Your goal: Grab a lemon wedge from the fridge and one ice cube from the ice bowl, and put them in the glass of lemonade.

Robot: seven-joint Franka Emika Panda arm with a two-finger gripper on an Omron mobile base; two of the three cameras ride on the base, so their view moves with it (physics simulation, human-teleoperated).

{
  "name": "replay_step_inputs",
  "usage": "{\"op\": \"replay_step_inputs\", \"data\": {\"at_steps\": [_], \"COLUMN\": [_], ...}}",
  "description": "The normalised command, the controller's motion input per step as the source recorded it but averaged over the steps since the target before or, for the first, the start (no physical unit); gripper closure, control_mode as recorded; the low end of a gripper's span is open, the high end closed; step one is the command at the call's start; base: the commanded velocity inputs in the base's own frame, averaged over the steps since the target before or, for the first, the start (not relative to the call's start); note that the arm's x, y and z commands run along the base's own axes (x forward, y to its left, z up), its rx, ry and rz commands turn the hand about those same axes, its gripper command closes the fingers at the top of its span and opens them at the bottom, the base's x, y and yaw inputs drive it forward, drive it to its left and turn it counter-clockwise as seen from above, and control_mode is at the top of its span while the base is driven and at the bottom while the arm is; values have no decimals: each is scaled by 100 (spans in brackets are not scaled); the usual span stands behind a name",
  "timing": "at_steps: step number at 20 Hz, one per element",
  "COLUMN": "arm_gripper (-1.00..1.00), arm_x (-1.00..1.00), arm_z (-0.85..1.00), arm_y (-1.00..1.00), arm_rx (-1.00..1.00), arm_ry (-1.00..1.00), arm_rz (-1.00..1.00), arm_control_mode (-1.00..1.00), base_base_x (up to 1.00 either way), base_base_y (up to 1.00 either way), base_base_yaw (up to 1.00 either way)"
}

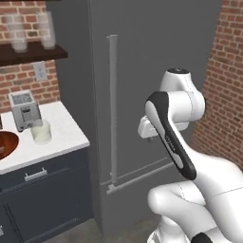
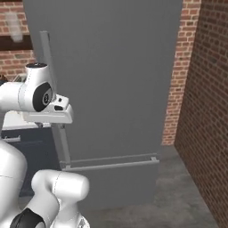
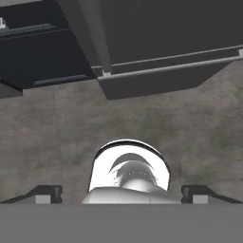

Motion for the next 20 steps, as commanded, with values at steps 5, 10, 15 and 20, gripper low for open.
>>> {"op": "replay_step_inputs", "data": {"at_steps": [5,10,15,20], "arm_gripper": [-100,-100,-100,-100], "arm_x": [0,0,0,0], "arm_z": [0,0,0,0], "arm_y": [0,0,0,0], "arm_rx": [0,0,0,0], "arm_ry": [0,0,0,0], "arm_rz": [0,0,0,0], "arm_control_mode": [100,100,100,100], "base_base_x": [-39,0,2,2], "base_base_y": [17,65,50,3], "base_base_yaw": [0,-6,-5,0]}}
